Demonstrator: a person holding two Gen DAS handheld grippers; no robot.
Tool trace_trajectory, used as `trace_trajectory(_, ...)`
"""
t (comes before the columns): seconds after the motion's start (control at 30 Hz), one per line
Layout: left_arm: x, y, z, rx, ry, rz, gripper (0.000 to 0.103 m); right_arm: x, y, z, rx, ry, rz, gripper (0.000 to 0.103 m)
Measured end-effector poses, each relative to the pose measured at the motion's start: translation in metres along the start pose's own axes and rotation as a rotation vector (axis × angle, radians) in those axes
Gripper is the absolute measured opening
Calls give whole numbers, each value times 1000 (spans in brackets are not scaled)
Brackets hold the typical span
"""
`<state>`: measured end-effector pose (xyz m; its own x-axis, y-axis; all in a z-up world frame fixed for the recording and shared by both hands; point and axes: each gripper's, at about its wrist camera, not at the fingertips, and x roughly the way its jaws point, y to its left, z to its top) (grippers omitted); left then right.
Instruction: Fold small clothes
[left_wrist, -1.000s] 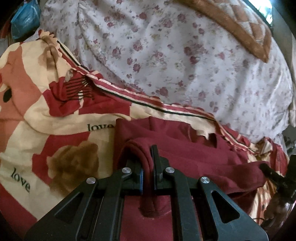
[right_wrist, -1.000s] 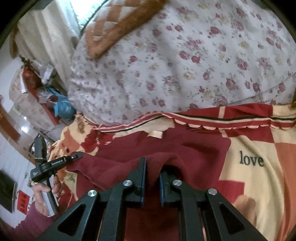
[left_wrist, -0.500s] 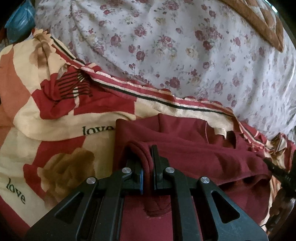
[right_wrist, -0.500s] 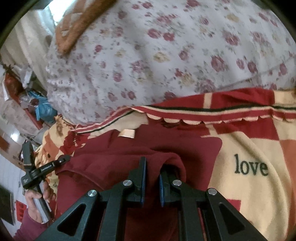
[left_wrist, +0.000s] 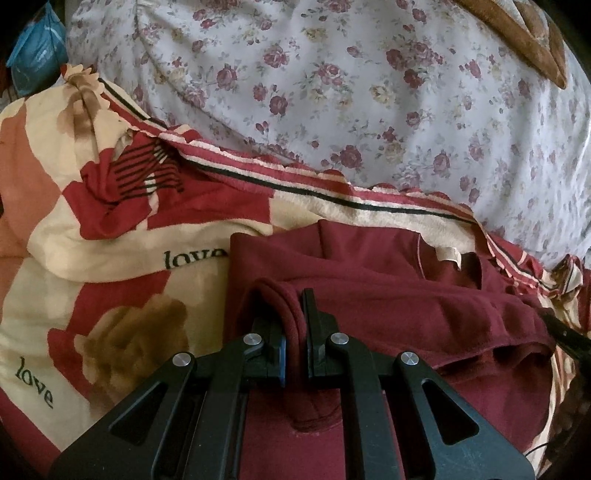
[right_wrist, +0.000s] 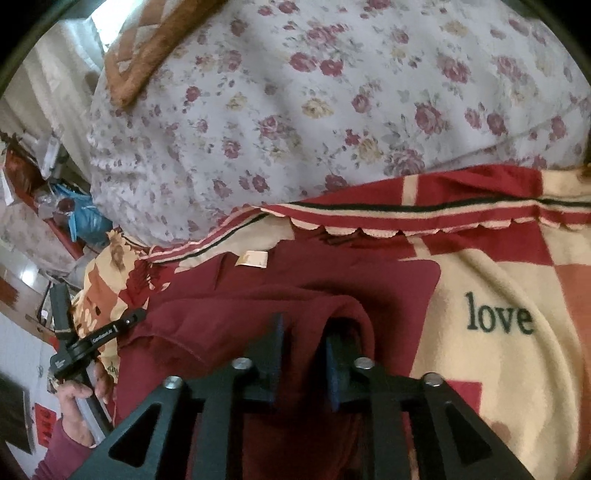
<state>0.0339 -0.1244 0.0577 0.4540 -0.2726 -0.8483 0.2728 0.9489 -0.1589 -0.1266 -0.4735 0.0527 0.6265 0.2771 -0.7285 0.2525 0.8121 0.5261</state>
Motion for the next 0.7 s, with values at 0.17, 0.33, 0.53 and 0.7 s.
trace_trajectory(0.17, -26, 6, 1, -4, -15, -70, 12, -28, 5, -7, -14, -45, -13, 30)
trace_trajectory(0.33, -56, 6, -12, 34, -54, -103, 13, -55, 28, -27, -131, -67, 17, 30)
trace_trajectory(0.53, -78, 6, -25, 34, -124, -121, 15, -30, 53, -49, -303, 70, 11, 30)
trace_trajectory(0.7, -67, 10, -13, 10, -79, -157, 35, 1, 58, -39, -312, 106, 10, 30)
